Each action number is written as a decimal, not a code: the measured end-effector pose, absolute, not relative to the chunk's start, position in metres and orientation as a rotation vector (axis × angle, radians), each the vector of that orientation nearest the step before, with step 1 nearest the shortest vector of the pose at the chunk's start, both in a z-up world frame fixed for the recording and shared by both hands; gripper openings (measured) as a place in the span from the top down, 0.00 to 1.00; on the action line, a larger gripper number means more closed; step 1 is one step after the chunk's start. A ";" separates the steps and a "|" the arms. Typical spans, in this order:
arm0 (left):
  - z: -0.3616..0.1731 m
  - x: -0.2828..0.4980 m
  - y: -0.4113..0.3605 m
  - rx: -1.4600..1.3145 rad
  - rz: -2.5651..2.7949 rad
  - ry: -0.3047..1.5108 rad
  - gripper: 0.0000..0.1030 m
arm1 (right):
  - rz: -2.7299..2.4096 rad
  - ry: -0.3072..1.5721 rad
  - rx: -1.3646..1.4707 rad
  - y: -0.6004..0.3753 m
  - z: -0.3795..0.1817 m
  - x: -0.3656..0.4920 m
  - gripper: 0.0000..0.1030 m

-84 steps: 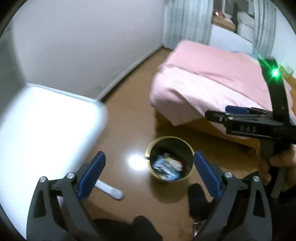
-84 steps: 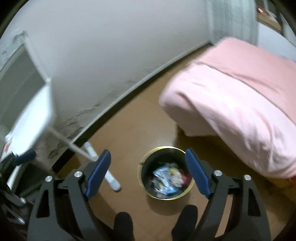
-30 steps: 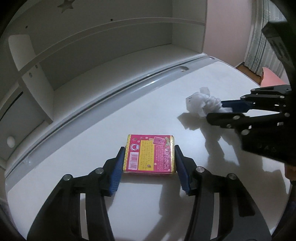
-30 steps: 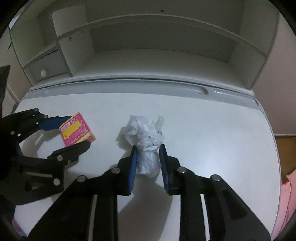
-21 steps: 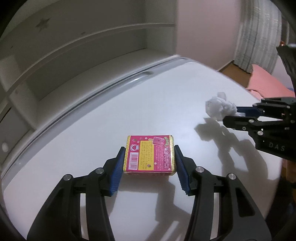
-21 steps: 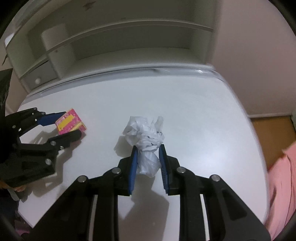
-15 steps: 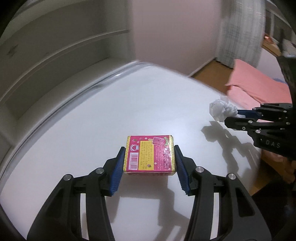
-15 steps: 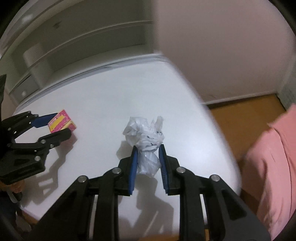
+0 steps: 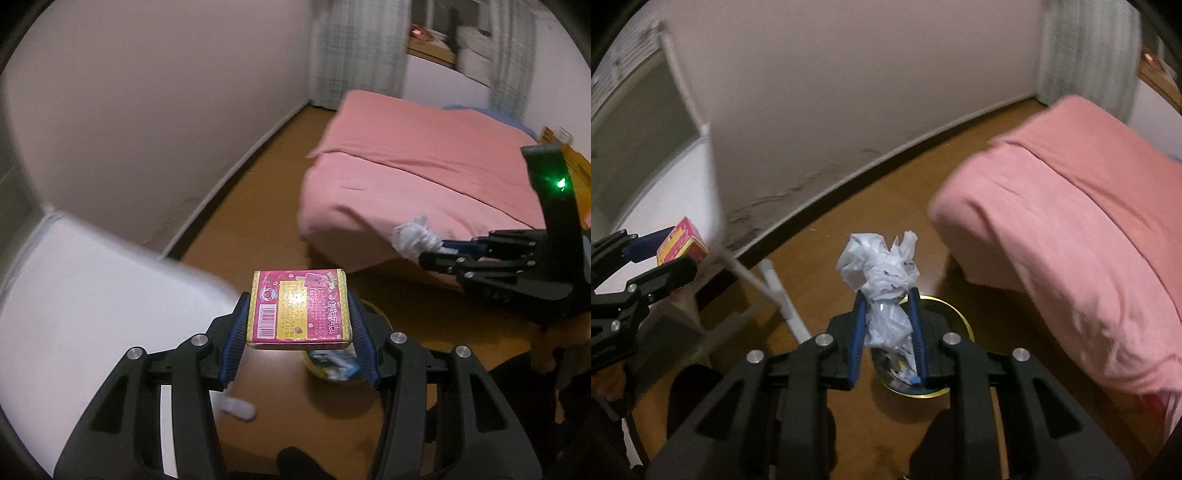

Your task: Collect trash

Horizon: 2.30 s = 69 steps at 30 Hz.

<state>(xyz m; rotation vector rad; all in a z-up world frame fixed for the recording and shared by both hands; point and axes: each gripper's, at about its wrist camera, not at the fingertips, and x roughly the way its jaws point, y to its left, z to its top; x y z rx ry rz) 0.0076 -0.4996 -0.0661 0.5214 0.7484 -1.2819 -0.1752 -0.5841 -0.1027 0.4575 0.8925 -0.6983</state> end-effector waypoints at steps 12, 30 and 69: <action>-0.177 -0.047 -0.577 0.590 -1.355 0.828 0.52 | -0.761 0.944 0.645 -0.628 -0.201 -0.228 0.78; -0.235 -0.039 -0.589 0.580 -1.305 0.947 0.51 | -0.743 0.978 0.728 -0.652 -0.266 -0.222 0.78; -0.223 -0.057 -0.593 0.592 -1.300 0.913 0.11 | -0.816 0.897 0.699 -0.650 -0.232 -0.249 0.21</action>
